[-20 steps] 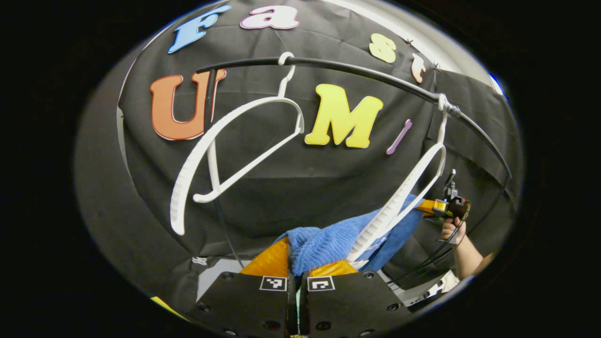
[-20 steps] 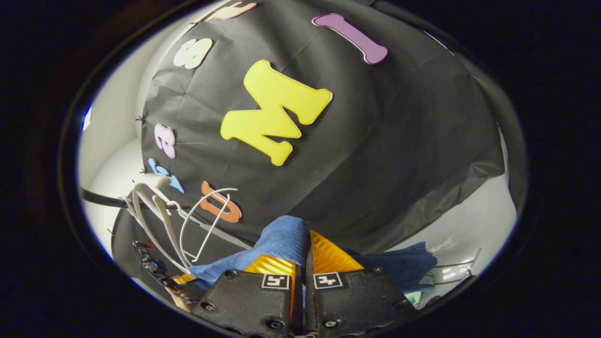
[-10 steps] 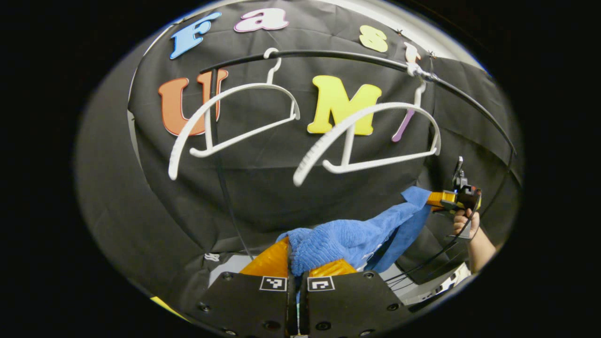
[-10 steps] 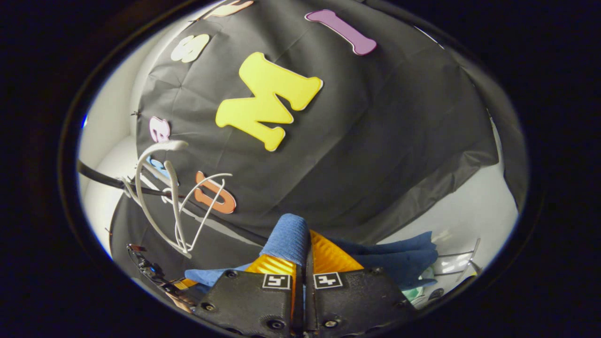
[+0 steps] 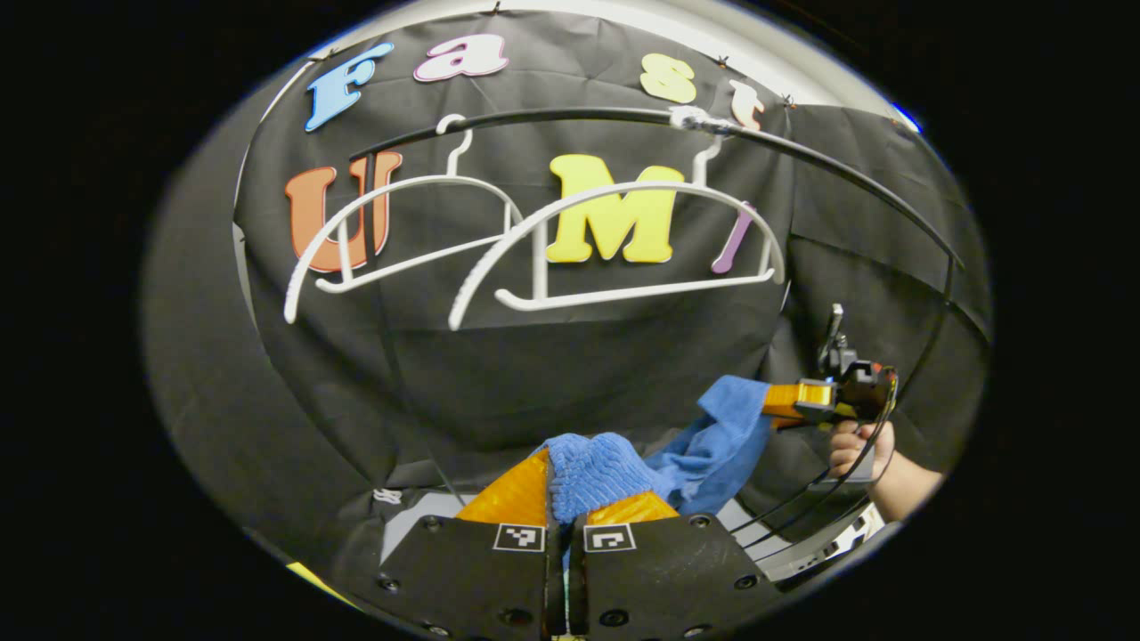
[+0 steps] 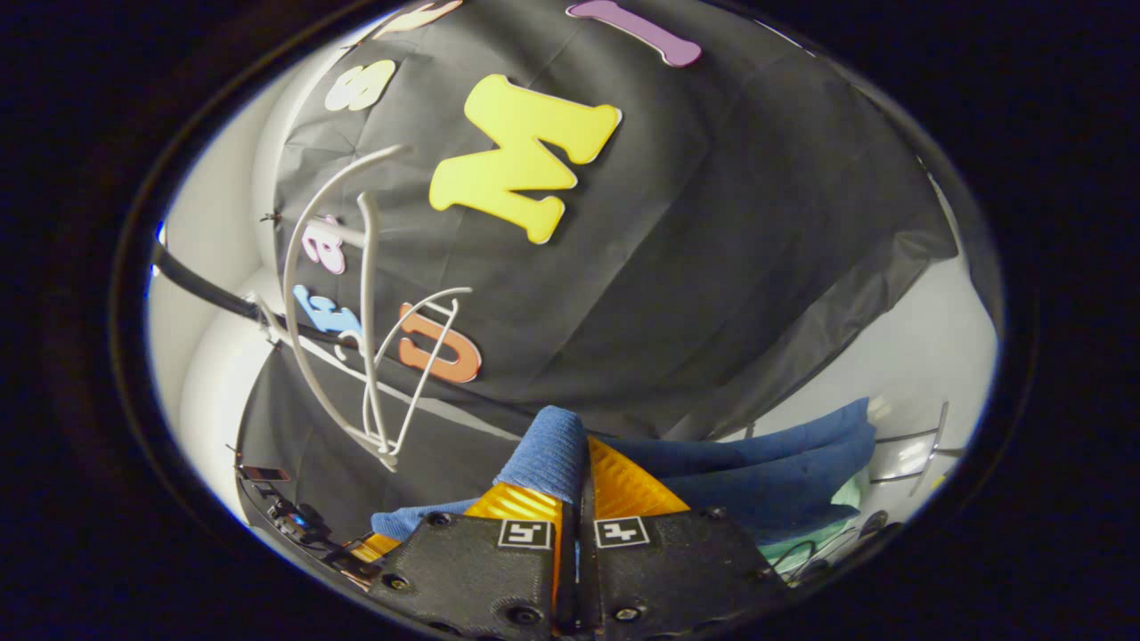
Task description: Grasp the clothes on the hanger with both hands and then place them into the laundry hamper below.
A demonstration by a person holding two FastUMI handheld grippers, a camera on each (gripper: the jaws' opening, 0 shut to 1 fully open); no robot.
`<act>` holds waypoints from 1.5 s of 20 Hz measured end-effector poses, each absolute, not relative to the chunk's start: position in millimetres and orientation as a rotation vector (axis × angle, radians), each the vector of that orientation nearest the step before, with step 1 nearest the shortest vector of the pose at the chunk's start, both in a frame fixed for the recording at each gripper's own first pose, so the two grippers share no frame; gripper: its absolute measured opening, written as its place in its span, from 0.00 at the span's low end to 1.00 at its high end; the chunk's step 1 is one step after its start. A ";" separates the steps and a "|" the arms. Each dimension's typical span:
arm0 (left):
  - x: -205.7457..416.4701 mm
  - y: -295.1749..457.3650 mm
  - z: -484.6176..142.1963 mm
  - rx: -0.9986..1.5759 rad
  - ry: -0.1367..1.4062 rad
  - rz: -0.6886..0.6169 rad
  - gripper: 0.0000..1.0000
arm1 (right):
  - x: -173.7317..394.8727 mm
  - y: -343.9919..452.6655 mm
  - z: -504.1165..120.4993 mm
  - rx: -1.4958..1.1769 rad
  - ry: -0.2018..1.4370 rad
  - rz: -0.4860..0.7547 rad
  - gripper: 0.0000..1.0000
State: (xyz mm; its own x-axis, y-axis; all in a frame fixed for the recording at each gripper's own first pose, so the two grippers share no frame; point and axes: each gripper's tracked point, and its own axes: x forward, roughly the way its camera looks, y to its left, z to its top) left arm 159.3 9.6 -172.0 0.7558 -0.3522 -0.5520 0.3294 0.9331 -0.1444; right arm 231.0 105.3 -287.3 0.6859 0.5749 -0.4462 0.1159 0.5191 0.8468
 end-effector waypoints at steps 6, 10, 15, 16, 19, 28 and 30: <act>140.9 -30.5 -151.3 -0.078 0.546 -0.447 0.02 | 209.3 160.5 -266.7 1.076 0.836 0.421 0.04; 129.0 -47.2 -131.5 -0.138 0.503 -0.490 0.02 | 202.1 178.2 -247.7 1.118 0.827 0.483 0.05; 123.6 -48.6 -163.3 -0.129 0.525 -0.476 0.02 | 199.0 179.5 -284.1 1.128 0.879 0.435 0.05; 122.0 -50.3 -176.4 -0.127 0.545 -0.474 0.02 | 198.5 179.0 -295.7 1.139 0.900 0.416 0.05; 123.2 -52.2 -216.1 -0.130 0.602 -0.457 0.02 | 195.2 180.5 -334.1 1.169 0.972 0.361 0.05; 118.4 -40.4 -314.6 -0.125 0.773 -0.365 0.02 | 189.3 177.4 -439.5 1.160 1.136 0.179 0.05; 114.5 -31.4 -339.9 -0.111 0.821 -0.330 0.02 | 187.3 176.7 -465.4 1.116 1.177 0.133 0.05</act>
State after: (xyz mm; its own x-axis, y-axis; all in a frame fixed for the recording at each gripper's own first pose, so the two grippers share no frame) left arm 114.5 -31.4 -339.9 0.6340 -0.3309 -0.6990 0.2457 0.9432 -0.2236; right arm 187.3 176.7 -465.4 0.4406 0.6054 -0.6628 0.4422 0.4962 0.7472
